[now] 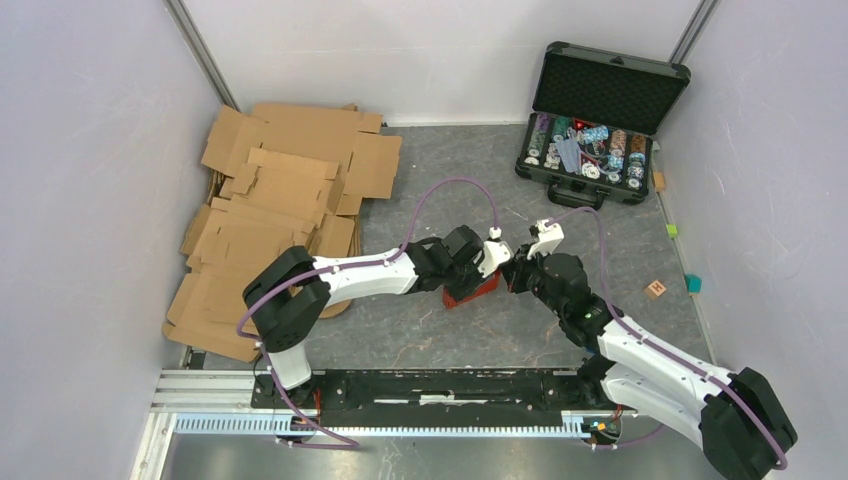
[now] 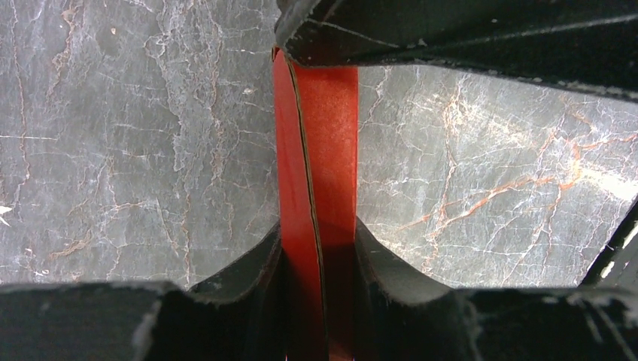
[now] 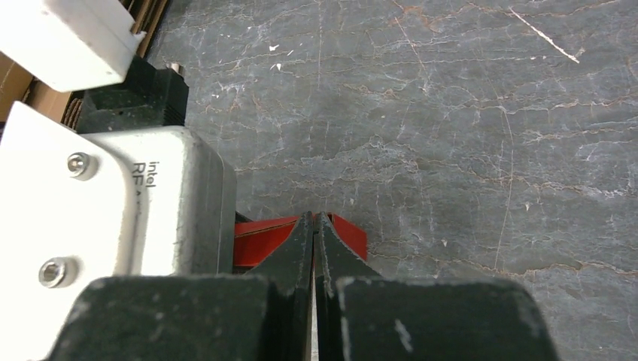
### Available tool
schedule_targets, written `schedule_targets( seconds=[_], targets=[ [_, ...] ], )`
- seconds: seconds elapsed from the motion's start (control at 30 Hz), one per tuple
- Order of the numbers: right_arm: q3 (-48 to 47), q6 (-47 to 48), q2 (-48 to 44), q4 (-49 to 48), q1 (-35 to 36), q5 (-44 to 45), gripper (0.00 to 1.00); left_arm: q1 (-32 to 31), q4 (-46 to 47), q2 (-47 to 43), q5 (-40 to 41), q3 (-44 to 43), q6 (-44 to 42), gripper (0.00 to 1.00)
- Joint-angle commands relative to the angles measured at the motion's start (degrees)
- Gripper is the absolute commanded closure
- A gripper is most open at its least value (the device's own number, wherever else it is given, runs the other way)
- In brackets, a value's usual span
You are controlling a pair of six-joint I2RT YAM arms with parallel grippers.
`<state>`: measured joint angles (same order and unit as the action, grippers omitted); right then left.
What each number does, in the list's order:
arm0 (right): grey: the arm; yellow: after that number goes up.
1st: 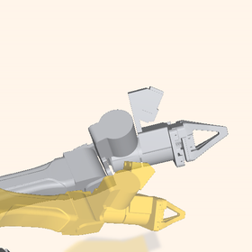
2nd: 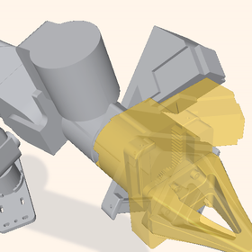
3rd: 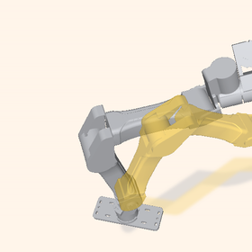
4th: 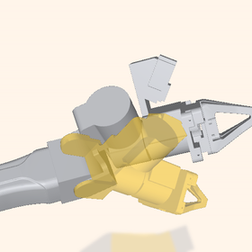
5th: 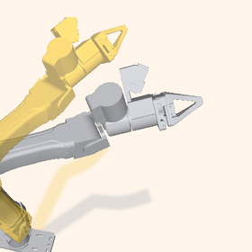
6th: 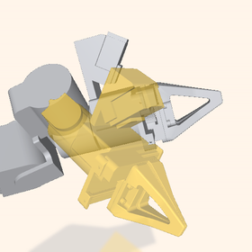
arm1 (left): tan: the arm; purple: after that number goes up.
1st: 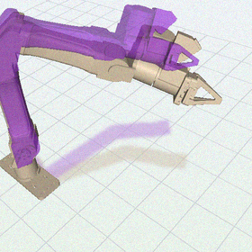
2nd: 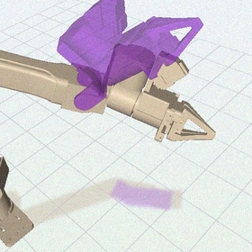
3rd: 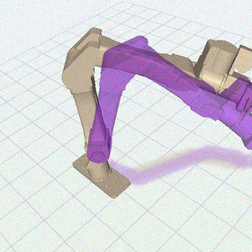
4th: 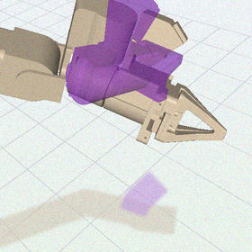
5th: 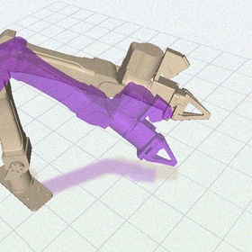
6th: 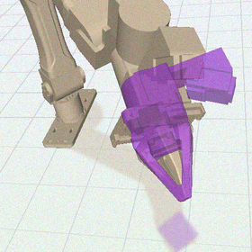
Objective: Fold the paper box
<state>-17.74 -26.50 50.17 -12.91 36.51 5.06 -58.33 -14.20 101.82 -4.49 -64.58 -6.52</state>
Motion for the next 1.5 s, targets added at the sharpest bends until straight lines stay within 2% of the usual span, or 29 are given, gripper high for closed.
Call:
schedule_targets(
  seconds=[0.0,0.53,1.33,1.37,1.47],
  targets=[
    [0.9,2.4,-1.4,-6.7,0.5,-1.0,1.0,-2.3,-4.5,3.0,-1.6,0.8,-4.7,0.68],
    [6.2,4.5,-1.5,-8.1,0.4,-3.1,1.0,-2.1,-4.6,3.7,-3.2,0.3,-4.4,0.68],
    [12.8,13.1,-2.2,-10.4,0.4,1.1,1.0,-0.6,-5.0,4.4,-6.0,0.0,-3.1,0.67],
    [12.4,13.1,-2.2,-10.5,0.4,0.8,0.97,-0.6,-5.1,4.3,-6.1,0.0,-3.2,0.68],
    [10.2,14.8,-1.6,-10.3,0.4,-1.6,0.67,-0.6,-5.1,4.3,-6.2,0.0,-3.4,0.68]
  ],
)
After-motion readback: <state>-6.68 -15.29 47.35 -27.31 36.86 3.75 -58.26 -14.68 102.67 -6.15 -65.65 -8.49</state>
